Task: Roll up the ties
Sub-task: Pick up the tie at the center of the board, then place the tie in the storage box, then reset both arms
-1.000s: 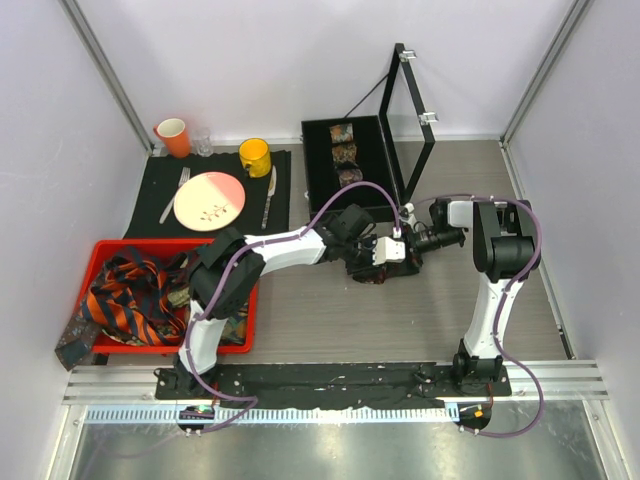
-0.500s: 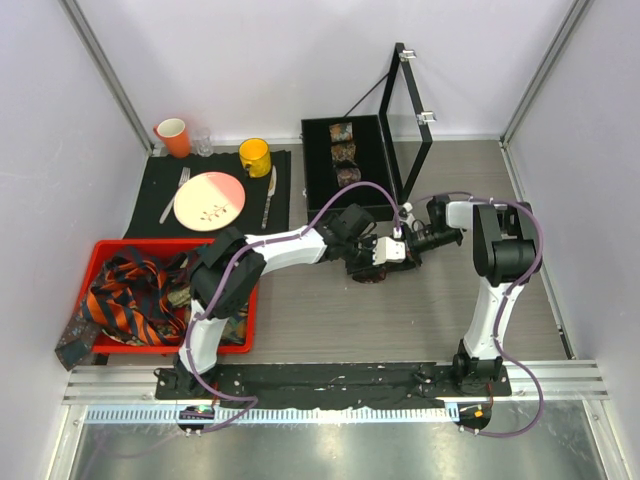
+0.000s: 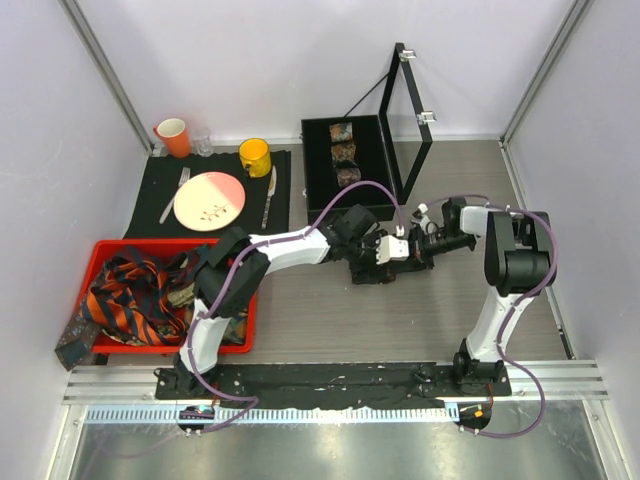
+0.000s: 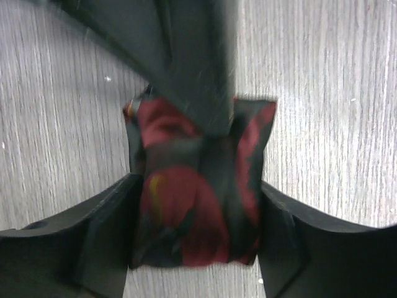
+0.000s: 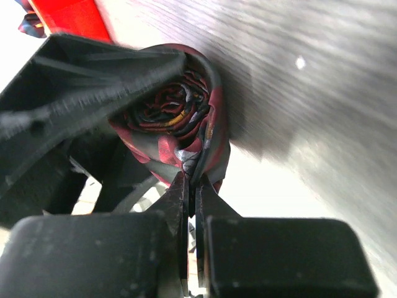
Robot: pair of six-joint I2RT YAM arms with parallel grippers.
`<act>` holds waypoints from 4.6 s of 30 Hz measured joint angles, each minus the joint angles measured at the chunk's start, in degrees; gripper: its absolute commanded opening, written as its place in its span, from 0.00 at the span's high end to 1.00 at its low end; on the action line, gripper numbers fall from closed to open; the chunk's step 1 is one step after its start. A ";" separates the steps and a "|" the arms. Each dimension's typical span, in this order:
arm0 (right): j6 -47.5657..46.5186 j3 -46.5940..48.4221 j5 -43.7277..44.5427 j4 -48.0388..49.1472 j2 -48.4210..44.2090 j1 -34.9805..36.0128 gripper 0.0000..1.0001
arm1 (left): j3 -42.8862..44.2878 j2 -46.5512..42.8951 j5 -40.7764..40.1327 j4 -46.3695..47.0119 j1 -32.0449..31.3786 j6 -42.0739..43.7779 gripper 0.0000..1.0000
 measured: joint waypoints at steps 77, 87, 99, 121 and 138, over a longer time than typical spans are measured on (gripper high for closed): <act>-62.79 75.21 52.83 -27.91 20.52 28.20 0.99 | -23.28 -30.08 11.87 4.00 42.73 -44.13 0.00; -62.34 75.21 57.33 -26.43 25.03 28.72 0.99 | -23.71 -30.08 12.33 4.31 43.06 -45.05 0.00; -62.49 75.21 60.13 -26.27 26.99 30.42 0.99 | -23.69 -27.89 13.18 5.03 43.19 -45.31 0.00; -59.58 74.58 60.50 -24.11 28.04 30.21 0.58 | -20.52 -25.92 13.64 5.16 43.54 -45.81 0.00; -48.98 74.20 52.92 -18.08 12.52 28.00 0.16 | -11.37 -23.80 10.21 -1.68 43.54 -40.81 0.00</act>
